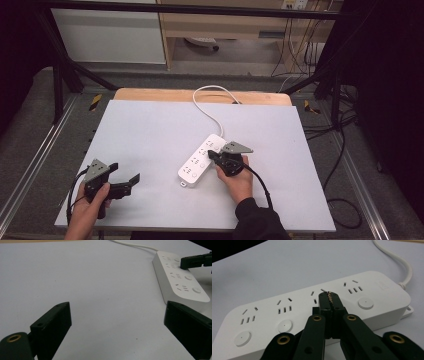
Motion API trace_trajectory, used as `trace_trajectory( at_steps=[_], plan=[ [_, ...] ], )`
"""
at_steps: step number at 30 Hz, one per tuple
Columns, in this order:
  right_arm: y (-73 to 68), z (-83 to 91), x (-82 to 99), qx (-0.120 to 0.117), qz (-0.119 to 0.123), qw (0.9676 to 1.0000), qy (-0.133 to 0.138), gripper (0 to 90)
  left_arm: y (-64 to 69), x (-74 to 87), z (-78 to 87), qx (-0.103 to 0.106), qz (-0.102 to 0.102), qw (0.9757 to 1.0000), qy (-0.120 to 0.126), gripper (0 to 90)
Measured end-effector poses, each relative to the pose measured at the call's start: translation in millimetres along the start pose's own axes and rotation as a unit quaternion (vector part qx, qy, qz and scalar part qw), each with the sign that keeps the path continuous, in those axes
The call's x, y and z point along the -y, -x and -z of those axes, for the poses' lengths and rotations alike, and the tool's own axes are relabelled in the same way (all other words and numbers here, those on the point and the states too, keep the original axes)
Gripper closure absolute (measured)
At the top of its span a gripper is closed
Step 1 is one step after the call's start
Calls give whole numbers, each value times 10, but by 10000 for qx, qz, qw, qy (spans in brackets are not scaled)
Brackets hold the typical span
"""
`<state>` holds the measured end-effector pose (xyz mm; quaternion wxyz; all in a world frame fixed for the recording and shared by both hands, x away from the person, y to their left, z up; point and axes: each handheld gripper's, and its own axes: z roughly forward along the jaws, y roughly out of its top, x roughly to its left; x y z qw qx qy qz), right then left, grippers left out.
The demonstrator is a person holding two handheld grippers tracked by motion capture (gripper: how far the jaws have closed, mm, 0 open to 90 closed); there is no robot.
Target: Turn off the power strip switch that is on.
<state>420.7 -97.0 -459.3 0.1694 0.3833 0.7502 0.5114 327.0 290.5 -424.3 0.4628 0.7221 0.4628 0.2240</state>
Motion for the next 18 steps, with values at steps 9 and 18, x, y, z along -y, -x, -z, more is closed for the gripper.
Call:
trace_trajectory(
  at_steps=[9,18],
  plan=[
    [-15,2,-2,42,71,10000,-10,900,0,3,-2,-4,-8,10000,-30,74],
    [-32,18,6,86,129,9999,-9,900,5,1,0,1,-17,10000,-16,74]
  ],
)
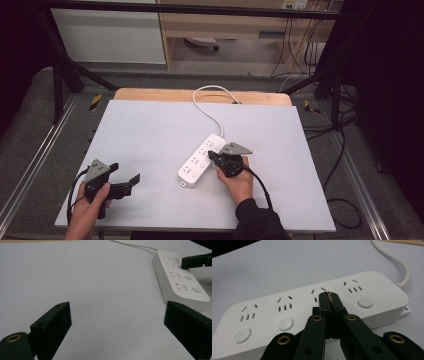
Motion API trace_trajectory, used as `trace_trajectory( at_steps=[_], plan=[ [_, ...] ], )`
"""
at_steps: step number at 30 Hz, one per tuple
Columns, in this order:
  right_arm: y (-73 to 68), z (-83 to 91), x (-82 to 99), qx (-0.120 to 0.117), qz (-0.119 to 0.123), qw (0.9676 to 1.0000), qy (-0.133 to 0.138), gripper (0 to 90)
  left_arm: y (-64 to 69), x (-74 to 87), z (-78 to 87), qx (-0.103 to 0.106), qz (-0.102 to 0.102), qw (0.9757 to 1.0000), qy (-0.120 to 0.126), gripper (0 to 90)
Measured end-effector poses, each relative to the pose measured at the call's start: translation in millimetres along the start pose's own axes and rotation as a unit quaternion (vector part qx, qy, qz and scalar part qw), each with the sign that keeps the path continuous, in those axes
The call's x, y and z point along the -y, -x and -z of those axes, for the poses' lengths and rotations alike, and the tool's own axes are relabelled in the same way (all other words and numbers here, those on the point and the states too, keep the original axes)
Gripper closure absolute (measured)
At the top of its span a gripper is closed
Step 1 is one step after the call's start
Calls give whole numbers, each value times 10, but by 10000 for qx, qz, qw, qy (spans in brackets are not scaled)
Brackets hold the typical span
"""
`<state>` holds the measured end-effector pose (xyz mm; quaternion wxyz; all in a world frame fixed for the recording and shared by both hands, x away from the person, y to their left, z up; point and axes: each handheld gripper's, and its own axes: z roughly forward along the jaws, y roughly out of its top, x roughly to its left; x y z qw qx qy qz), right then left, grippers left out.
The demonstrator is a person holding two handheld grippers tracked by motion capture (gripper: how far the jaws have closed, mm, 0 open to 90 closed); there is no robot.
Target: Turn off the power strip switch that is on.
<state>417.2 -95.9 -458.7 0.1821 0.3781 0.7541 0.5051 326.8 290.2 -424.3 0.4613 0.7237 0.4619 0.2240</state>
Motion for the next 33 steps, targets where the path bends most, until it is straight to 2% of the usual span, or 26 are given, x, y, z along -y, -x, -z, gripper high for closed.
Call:
trace_trajectory(
  at_steps=[12,33],
  plan=[
    [-32,-16,-46,86,213,9995,-195,900,1,0,-1,4,1,10000,0,74],
    [-10,-29,-49,-88,147,9997,-196,900,-10,2,-2,-4,7,10000,-8,74]
  ],
)
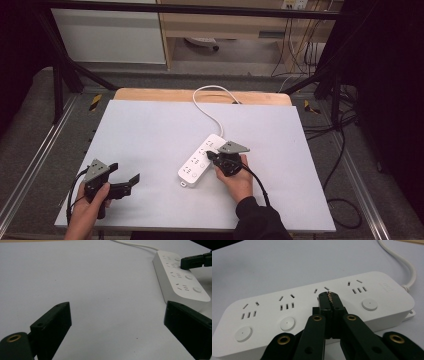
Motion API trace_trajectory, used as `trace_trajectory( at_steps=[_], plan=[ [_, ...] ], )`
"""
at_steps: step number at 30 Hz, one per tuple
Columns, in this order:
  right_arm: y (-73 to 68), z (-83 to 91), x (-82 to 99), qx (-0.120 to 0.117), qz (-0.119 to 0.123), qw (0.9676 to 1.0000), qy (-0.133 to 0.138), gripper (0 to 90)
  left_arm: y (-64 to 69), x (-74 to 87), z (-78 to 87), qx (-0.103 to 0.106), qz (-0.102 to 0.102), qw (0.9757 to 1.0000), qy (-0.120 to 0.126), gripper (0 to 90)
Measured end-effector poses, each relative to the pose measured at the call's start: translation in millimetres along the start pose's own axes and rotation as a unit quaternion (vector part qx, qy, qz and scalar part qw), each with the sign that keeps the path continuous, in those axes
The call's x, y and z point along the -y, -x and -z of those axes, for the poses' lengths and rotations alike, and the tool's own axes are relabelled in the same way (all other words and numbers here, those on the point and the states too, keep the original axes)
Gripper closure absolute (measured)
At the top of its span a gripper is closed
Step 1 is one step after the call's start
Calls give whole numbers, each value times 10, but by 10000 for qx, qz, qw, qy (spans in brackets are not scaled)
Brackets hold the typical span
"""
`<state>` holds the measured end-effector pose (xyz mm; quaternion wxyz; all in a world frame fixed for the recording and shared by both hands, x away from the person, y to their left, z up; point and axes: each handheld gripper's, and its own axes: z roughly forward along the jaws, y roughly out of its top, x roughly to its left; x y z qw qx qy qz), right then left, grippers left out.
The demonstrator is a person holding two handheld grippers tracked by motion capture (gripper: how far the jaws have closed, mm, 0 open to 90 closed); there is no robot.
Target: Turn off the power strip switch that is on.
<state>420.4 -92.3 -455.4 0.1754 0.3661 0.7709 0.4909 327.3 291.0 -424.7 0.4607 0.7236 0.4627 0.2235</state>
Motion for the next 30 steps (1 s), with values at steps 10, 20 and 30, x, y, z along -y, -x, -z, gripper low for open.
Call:
trace_trajectory(
  at_steps=[10,20,30],
  plan=[
    [1,-2,15,-1,-120,9999,62,900,4,0,-4,12,-25,10000,-17,74],
    [12,12,-19,-56,-340,9994,81,900,-3,5,-13,12,-37,10000,-72,75],
    [115,136,-145,55,-378,9992,-70,900,-10,11,-28,12,-1,10000,-98,76]
  ],
)
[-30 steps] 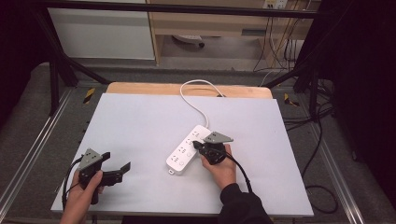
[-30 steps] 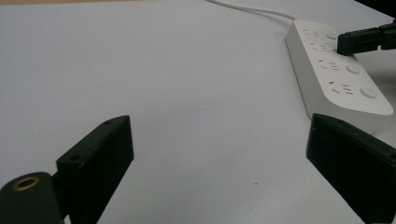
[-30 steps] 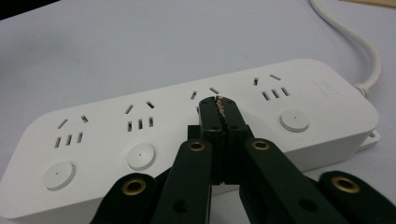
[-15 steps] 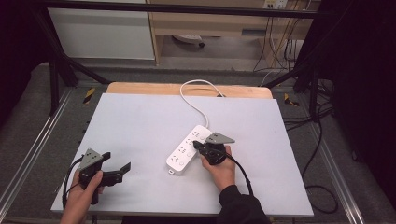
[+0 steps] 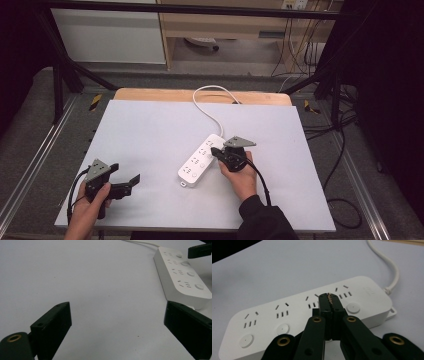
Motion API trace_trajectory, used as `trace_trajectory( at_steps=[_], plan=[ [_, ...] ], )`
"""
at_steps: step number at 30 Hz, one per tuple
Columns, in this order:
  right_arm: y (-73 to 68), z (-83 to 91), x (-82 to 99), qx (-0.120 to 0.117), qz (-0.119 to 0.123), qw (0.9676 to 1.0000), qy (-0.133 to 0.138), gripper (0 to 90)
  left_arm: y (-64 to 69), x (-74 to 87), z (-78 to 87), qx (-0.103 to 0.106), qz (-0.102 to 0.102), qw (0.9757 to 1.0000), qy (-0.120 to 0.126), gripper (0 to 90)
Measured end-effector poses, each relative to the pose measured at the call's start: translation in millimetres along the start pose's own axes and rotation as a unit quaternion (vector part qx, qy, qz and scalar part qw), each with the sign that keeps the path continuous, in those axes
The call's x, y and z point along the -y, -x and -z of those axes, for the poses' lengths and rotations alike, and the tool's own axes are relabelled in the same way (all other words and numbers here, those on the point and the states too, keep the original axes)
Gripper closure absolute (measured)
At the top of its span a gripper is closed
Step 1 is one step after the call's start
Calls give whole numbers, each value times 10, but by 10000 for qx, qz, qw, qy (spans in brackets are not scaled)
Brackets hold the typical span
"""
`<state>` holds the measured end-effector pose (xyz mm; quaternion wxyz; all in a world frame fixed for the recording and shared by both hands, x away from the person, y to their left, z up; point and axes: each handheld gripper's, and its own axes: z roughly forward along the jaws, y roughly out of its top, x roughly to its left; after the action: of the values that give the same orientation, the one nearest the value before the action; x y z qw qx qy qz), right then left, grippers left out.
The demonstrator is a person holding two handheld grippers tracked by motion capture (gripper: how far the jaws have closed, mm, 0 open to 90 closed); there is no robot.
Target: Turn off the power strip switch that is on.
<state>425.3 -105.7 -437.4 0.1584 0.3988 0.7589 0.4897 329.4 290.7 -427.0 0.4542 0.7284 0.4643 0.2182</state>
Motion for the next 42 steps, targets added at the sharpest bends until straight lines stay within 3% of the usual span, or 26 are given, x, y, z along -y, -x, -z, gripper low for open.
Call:
trace_trajectory(
  at_steps=[10,16,22,25,28,31,34,42],
  plan=[
    [-86,46,-48,-35,130,9999,-34,900,9,-2,0,13,5,10000,15,77],
    [-84,86,-86,-132,79,9999,25,815,7,-2,2,26,10,10000,18,77],
    [-67,137,-128,-157,-7,9999,65,622,12,-4,2,26,10,10000,22,77],
    [-50,145,-150,-129,-108,9998,111,441,10,-5,5,29,6,10000,22,77],
    [-38,125,-182,-160,-240,9995,-109,281,9,-4,2,40,11,10000,23,77],
    [-64,119,-217,-2,-98,9998,-186,212,10,-6,4,41,4,10000,21,77],
    [-68,115,-238,-124,-176,9996,-203,140,9,-6,6,43,8,10000,24,77],
    [-63,164,-271,-67,-122,9997,-205,94,12,-5,2,53,4,10000,19,77]
  ],
)
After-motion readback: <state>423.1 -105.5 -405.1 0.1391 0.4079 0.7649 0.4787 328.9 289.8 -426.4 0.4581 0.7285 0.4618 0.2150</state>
